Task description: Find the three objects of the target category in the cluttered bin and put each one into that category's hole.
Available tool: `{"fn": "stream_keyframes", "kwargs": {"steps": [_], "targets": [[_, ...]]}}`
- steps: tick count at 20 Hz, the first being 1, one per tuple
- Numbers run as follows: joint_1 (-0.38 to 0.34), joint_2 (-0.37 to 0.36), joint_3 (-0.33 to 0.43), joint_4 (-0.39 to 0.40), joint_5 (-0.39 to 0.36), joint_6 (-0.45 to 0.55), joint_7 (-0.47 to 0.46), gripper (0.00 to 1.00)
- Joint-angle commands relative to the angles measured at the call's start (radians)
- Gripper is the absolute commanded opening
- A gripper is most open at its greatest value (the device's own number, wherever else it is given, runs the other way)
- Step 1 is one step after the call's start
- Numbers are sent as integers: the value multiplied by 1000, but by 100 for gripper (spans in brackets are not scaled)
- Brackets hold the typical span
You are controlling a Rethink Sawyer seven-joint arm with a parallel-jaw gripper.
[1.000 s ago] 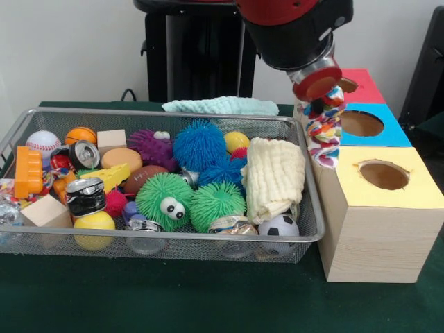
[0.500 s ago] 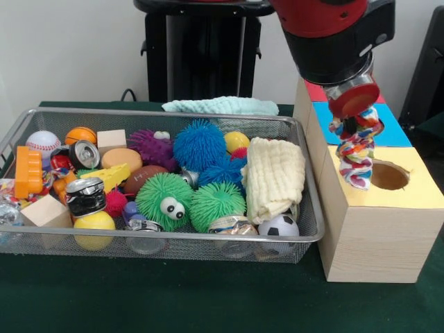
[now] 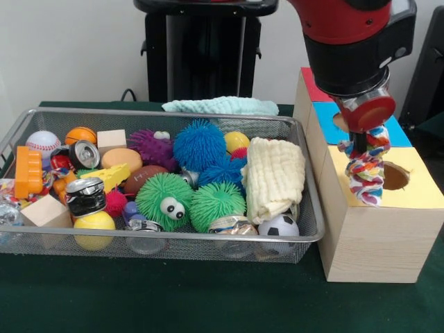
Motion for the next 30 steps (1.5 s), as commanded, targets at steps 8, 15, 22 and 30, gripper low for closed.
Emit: {"fn": "stream_keyframes", "kwargs": {"steps": [8, 15, 22, 30], "targets": [[61, 74, -20, 178, 6, -24, 266, 0], [92, 90, -15, 237, 87, -119, 323, 0], [96, 94, 48, 302, 251, -207, 293, 0], [132, 106, 25, 275, 303, -208, 314, 0]]}}
